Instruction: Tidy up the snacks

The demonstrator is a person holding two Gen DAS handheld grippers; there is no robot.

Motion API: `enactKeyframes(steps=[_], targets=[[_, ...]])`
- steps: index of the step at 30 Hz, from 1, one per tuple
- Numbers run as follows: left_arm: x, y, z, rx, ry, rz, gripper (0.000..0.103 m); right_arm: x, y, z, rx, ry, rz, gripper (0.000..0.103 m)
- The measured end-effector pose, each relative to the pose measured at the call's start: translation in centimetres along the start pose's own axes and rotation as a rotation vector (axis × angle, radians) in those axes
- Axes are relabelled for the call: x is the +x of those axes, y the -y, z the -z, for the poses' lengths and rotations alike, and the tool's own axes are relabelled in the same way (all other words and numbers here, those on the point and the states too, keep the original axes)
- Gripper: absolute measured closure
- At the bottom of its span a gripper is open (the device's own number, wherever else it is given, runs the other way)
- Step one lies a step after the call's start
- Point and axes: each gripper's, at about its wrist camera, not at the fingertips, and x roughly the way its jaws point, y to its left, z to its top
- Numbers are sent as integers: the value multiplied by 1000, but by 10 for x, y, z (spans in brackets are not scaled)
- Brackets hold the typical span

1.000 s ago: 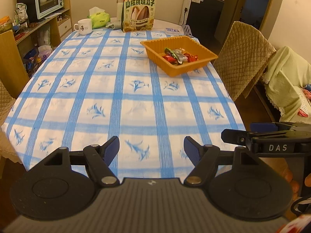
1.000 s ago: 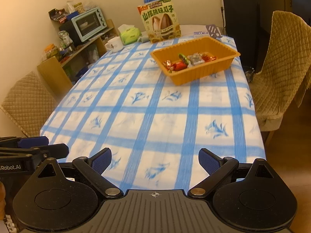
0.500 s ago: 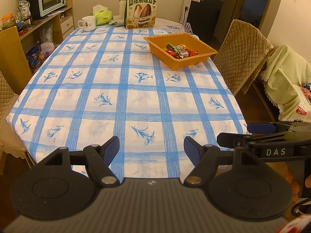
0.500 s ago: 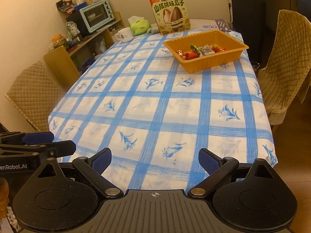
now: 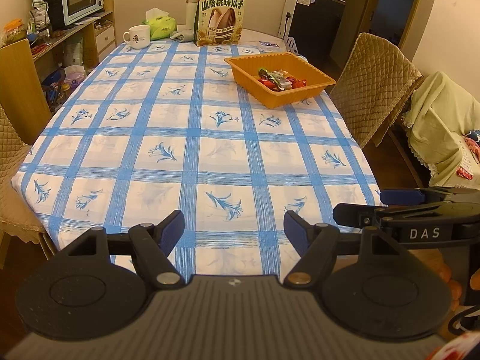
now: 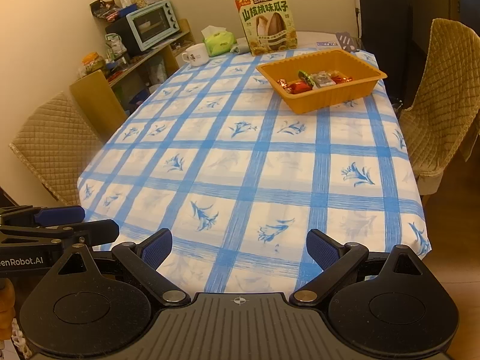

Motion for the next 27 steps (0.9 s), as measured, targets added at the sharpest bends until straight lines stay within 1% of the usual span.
enactKeyframes(steps=[27], targets=[[3,-5,-3,-3,0,2,32,4,-3,-6,2,-6,8,7]])
